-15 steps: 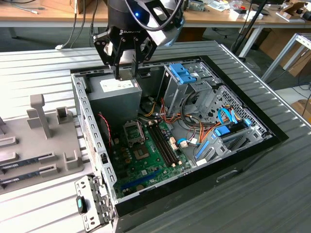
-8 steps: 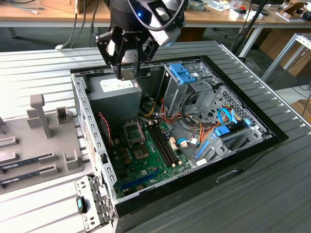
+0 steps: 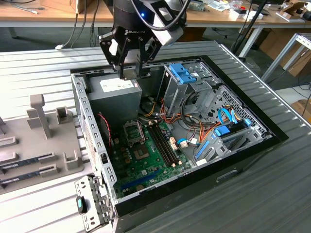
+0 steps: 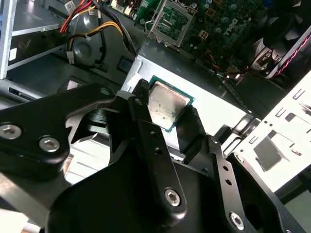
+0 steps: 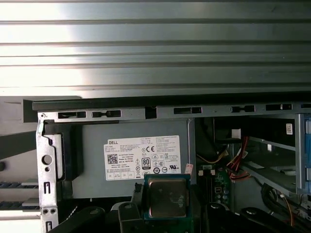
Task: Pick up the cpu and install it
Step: 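Pick up the cpu and move it towards the insertion slot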
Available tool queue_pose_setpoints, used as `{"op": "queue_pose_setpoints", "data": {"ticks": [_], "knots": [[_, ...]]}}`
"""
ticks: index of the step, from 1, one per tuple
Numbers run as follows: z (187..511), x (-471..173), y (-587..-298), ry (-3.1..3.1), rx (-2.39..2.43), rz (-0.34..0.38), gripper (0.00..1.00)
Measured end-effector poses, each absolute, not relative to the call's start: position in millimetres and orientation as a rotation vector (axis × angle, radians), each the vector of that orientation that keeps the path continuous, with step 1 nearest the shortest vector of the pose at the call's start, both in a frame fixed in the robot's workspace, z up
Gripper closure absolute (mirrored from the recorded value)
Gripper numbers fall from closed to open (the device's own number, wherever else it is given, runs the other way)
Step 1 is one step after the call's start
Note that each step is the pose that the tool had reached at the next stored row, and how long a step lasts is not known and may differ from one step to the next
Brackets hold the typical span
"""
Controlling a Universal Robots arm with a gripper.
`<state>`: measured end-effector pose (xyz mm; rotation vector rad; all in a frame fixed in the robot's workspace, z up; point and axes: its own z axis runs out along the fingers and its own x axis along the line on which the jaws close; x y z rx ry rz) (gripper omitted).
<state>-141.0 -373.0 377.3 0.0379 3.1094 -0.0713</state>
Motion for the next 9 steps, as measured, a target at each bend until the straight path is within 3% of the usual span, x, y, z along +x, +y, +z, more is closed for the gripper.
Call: {"op": "queue_pose_setpoints", "data": {"ticks": [9], "knots": [[377.1, -135.2, -373.0, 3.109, 0.038, -0.071, 0.53]]}}
